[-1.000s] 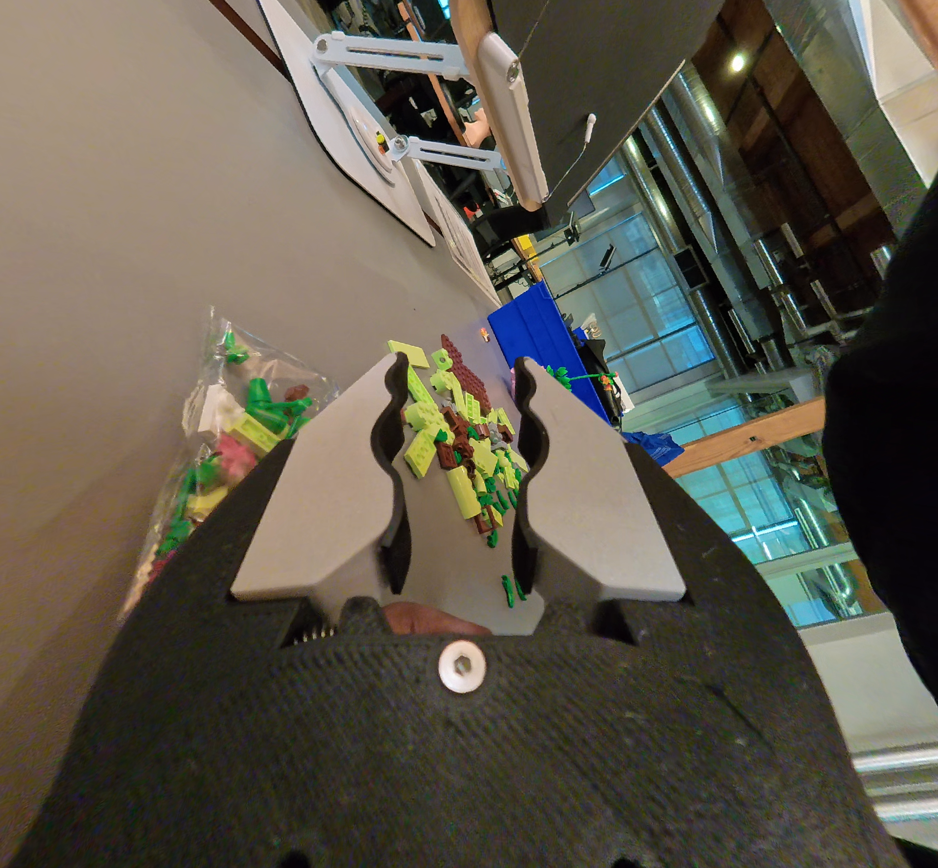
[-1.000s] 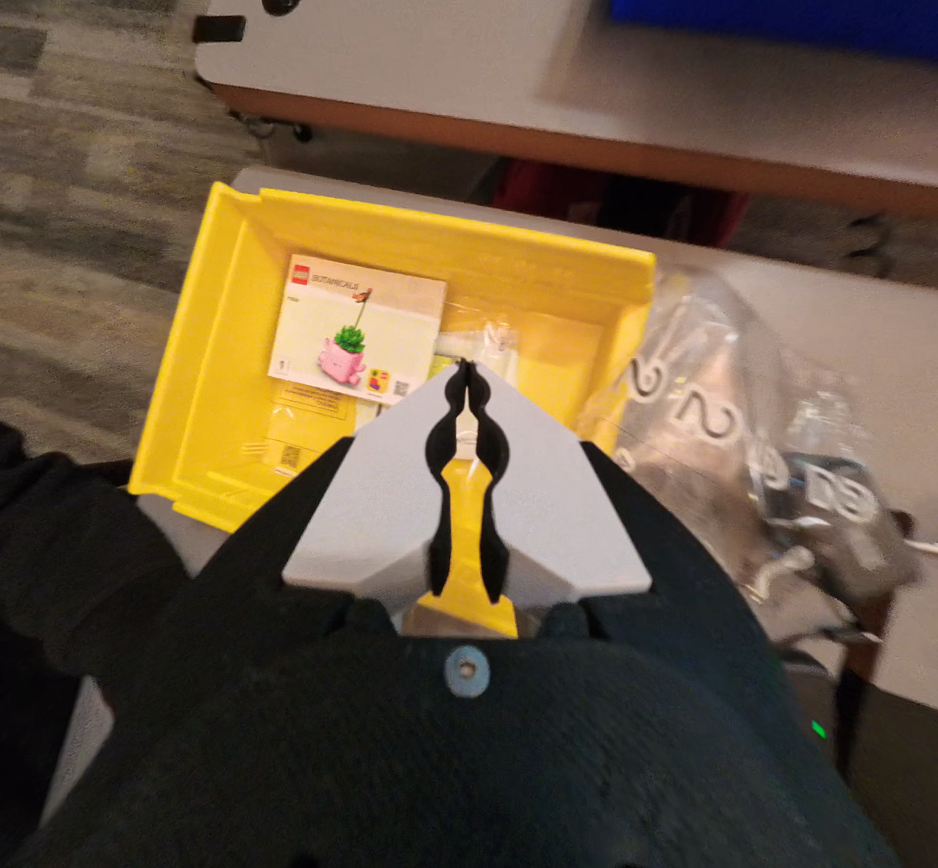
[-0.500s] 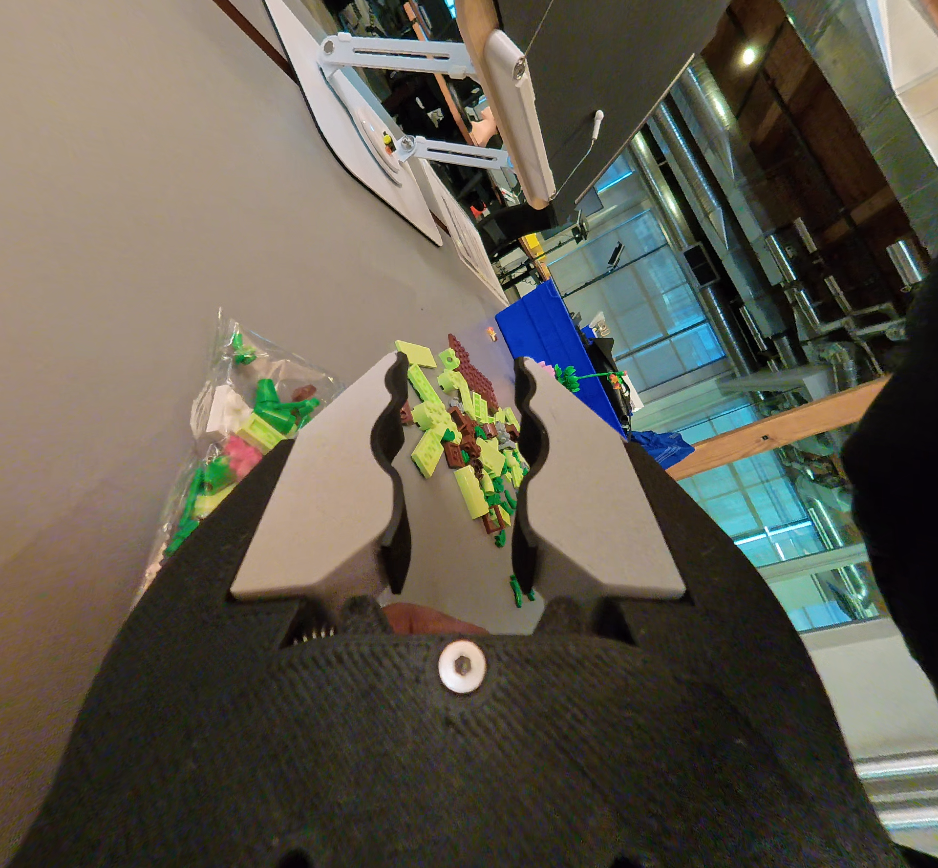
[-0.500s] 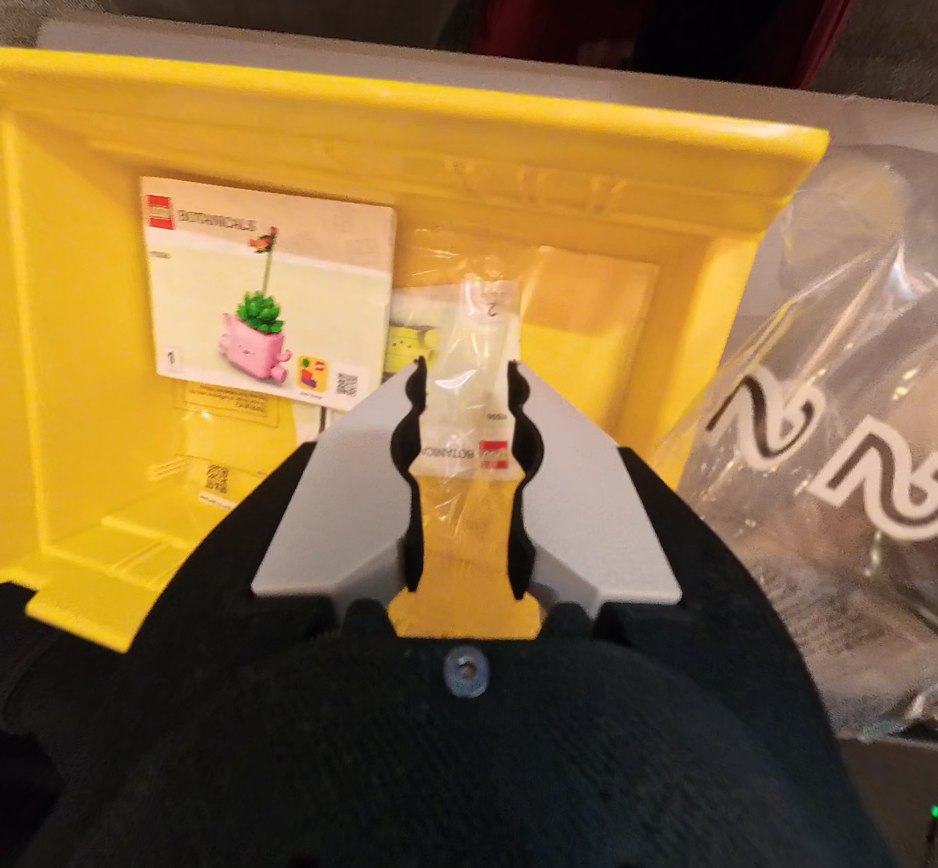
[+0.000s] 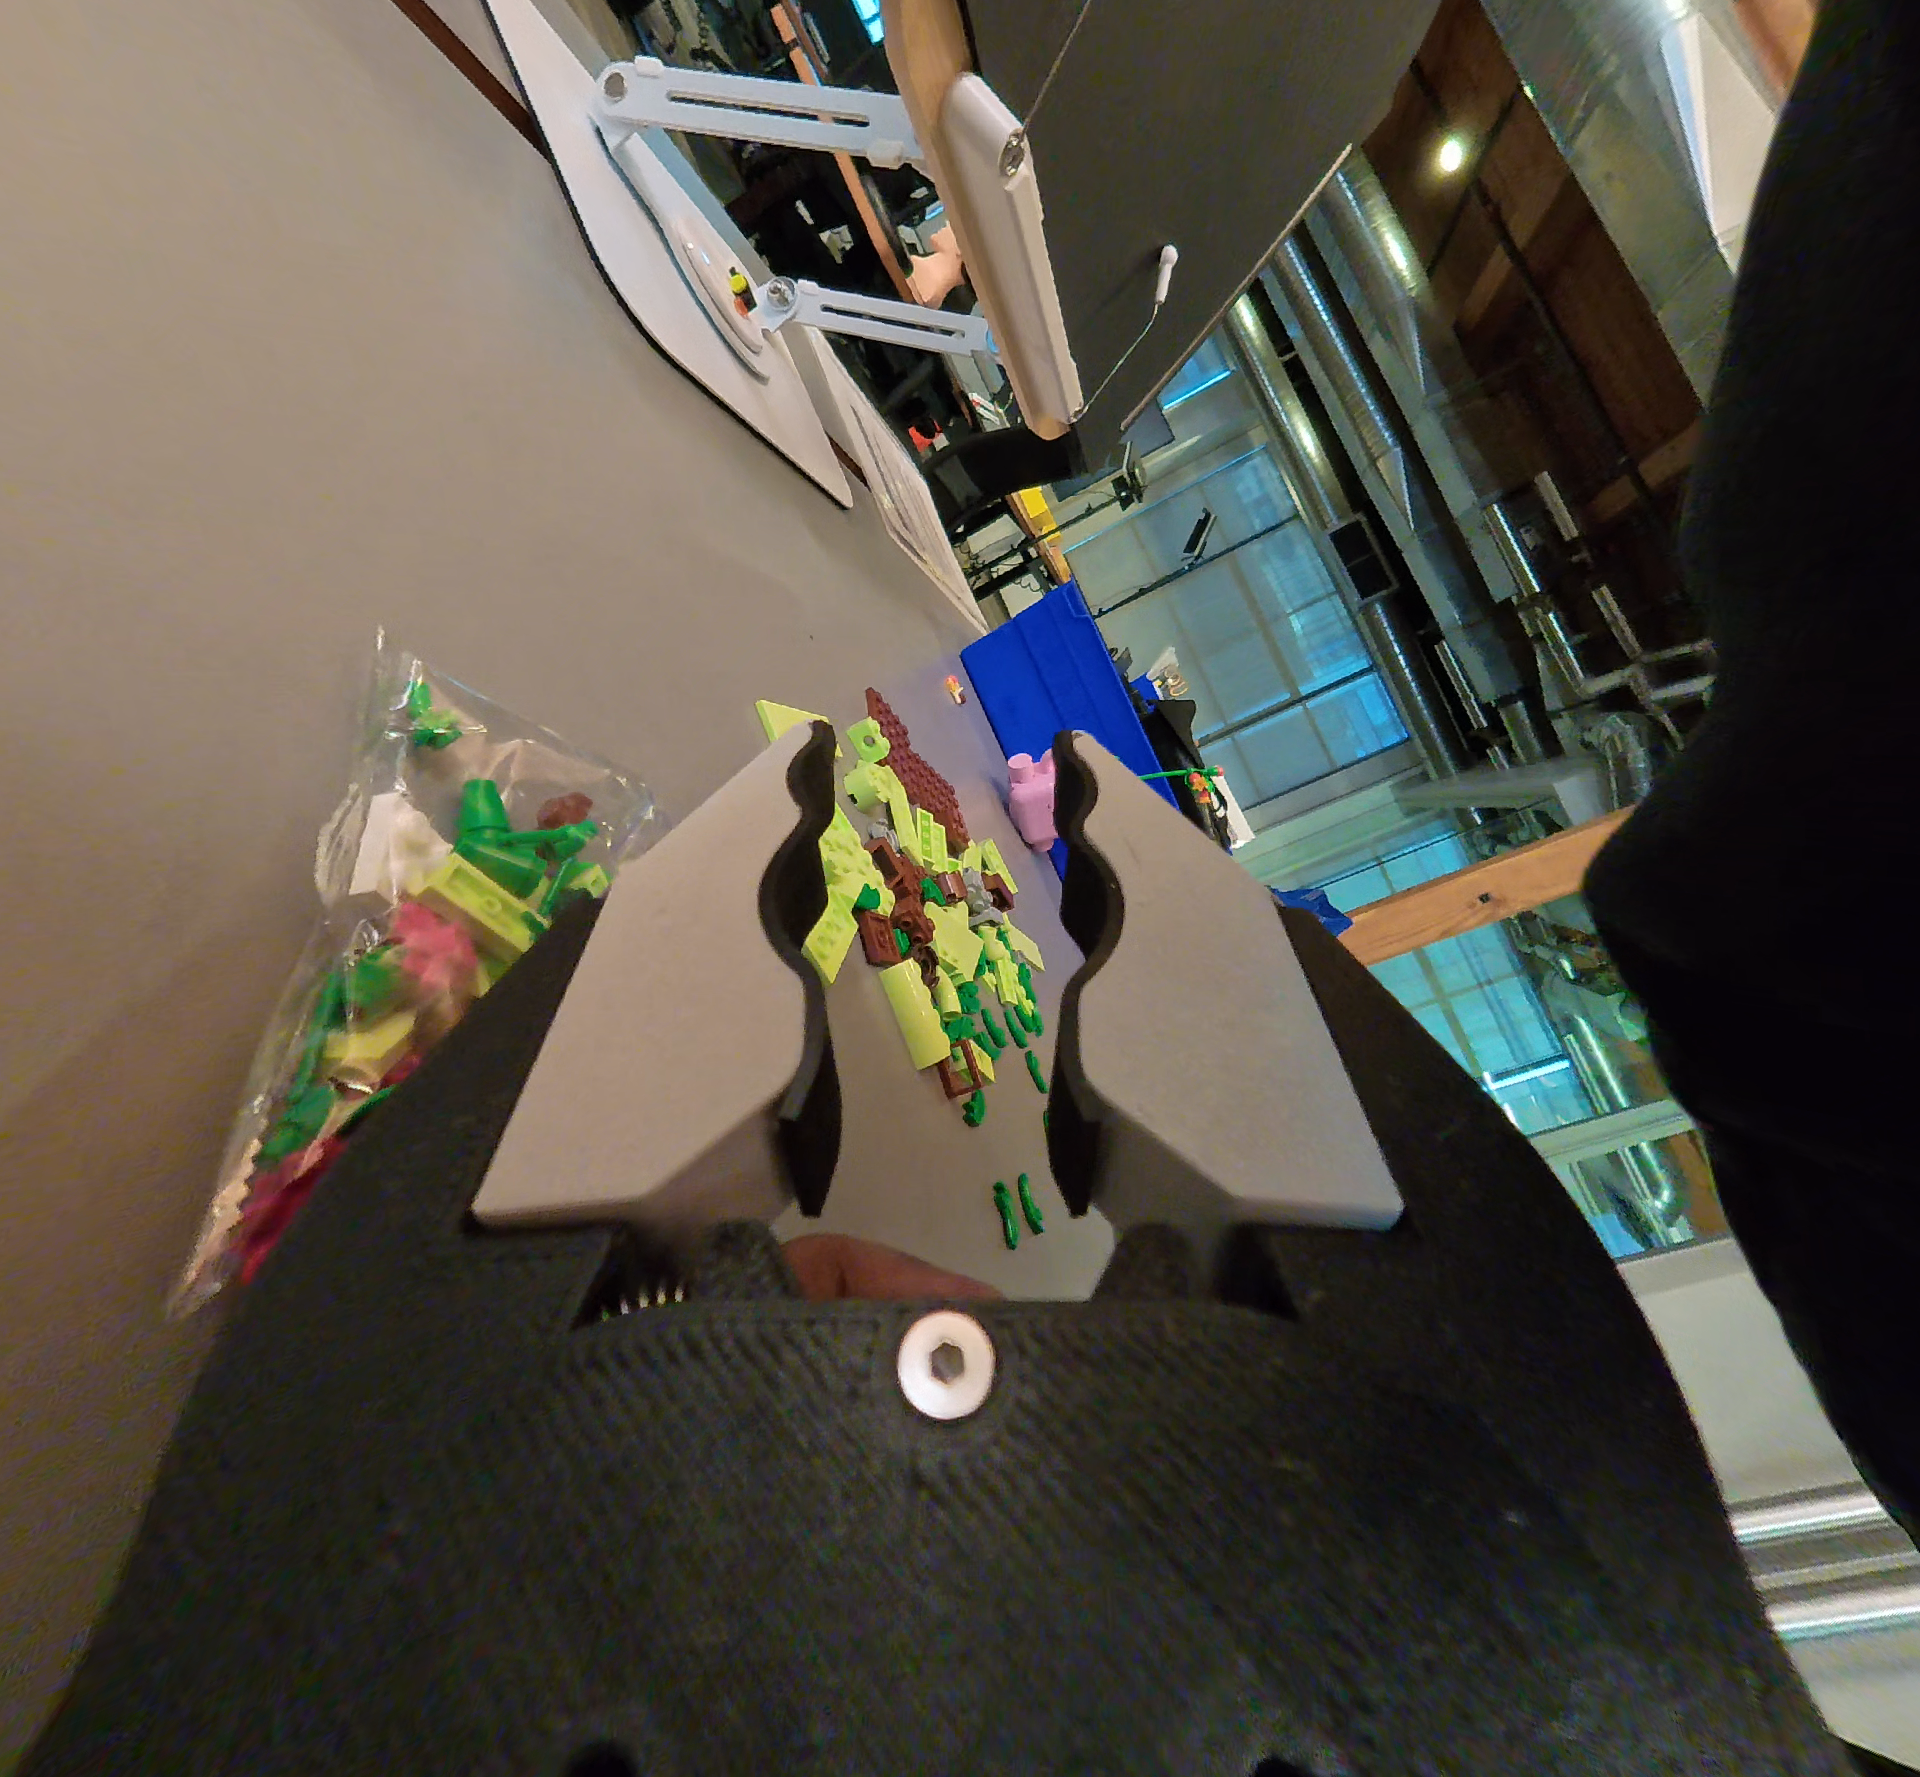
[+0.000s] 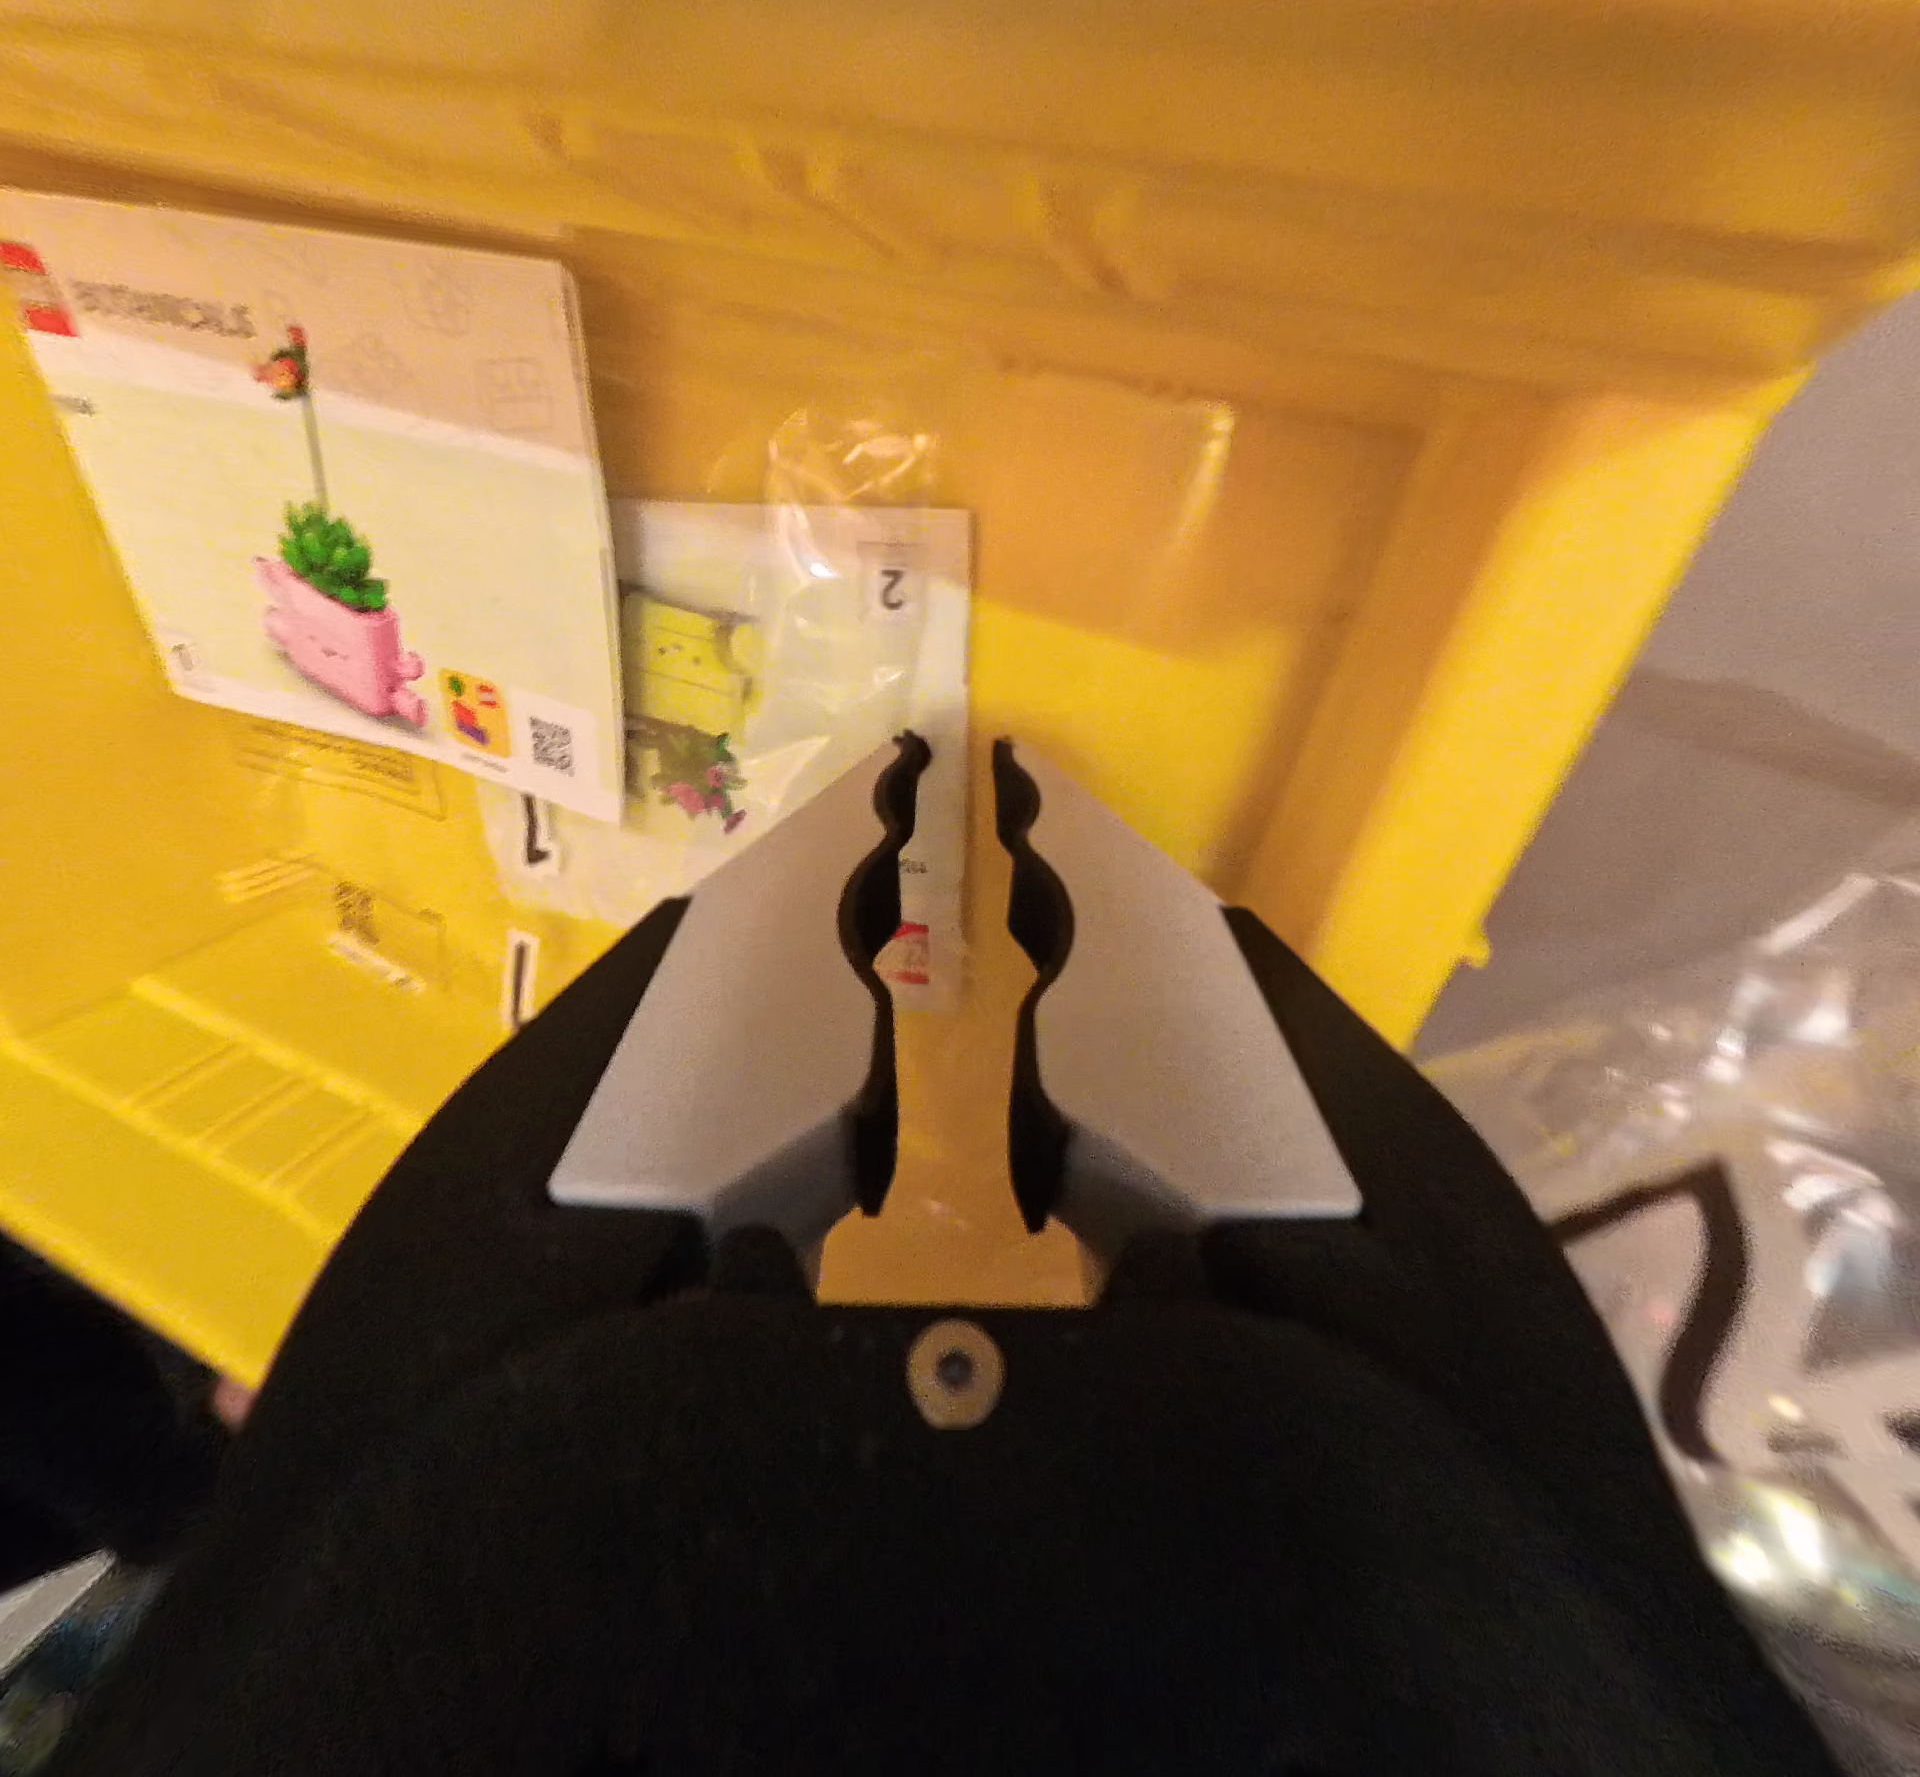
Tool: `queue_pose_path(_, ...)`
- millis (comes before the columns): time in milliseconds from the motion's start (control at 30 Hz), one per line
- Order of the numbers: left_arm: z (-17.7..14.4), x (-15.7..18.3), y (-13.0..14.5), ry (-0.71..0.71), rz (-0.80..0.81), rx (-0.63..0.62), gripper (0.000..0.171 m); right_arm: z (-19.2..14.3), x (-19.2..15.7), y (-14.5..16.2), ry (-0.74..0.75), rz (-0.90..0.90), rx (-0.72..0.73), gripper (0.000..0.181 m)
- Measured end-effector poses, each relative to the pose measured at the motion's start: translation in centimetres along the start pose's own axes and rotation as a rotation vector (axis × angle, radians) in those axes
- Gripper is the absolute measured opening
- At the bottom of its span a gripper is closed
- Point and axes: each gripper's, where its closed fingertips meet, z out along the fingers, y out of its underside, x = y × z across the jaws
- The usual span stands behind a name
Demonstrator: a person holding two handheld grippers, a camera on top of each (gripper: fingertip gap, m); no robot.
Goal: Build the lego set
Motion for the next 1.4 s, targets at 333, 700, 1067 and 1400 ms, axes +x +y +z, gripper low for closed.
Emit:
queue_pose_path(333,0.2,-0.1,0.2,-0.005,0.001,-0.008,0.04,0.0,-4.8,1.4,-0.333,0.053,-0.034,0.01)
queue_pose_path(700,0.2,-0.2,0.3,-0.006,-0.001,-0.01,0.04,0.3,-7.0,1.3,-0.336,0.005,-0.029,0.016)
queue_pose_path(1067,0.1,-0.1,0.1,-0.002,-0.003,-0.006,0.04,-3.7,-8.2,-1.0,-0.262,-0.038,0.186,0.0)
queue_pose_path(1400,0.0,-0.5,0.0,-0.023,0.006,-0.003,0.04,-1.8,-13.2,1.0,-0.399,-0.118,0.094,0.0)
